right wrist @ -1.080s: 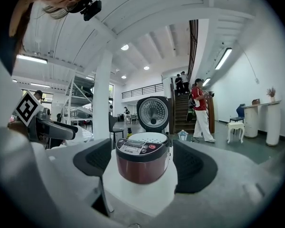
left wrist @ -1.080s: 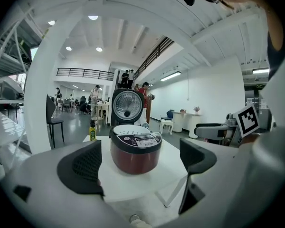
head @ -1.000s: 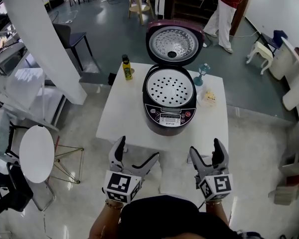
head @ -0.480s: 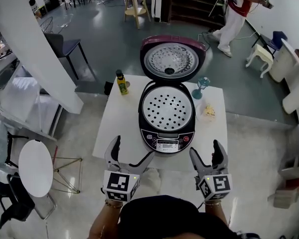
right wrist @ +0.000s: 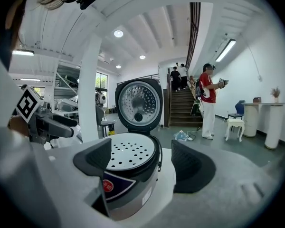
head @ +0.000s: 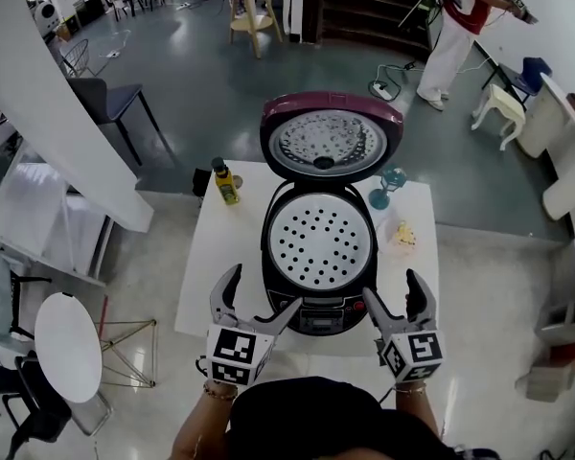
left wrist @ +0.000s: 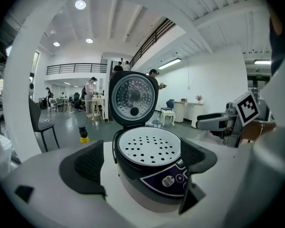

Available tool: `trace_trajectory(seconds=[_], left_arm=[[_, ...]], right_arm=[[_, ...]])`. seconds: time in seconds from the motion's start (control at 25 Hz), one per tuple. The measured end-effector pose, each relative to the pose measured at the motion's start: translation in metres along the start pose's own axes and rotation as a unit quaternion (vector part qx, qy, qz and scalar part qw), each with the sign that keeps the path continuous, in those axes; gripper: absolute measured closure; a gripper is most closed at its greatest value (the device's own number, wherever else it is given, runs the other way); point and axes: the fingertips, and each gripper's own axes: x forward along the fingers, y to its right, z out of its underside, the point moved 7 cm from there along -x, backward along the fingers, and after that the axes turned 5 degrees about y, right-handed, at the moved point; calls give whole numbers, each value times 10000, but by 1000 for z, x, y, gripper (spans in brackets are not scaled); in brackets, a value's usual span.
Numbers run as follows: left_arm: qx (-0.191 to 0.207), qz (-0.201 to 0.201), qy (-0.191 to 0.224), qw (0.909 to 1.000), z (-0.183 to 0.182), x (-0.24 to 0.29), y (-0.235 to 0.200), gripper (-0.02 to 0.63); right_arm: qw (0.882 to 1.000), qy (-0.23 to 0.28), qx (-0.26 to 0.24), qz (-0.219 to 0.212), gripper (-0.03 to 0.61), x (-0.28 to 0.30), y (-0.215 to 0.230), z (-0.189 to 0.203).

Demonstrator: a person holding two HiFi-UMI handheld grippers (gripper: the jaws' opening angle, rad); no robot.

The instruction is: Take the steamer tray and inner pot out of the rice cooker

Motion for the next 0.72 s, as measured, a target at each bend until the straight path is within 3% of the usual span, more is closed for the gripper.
trace_trajectory(seconds=[0.28,0.4,0.56,0.72], left_arm=[[1,357,-300,9989,6,42,-23,112],[197,241,-605,9977,11,62,-36,113],[412,162,-1160,9923,19,86,-49,113],[564,167,-1290,9899,14,105,-58,114]], right_arm=[[9995,-203,-233,-28,189,48,18,0],[9978,-564,-267,-212,190,73,24,5],[9893,-1258,-686,-264,190,102,30,17],[9833,-1558,-925,-191,190,125,32,13]])
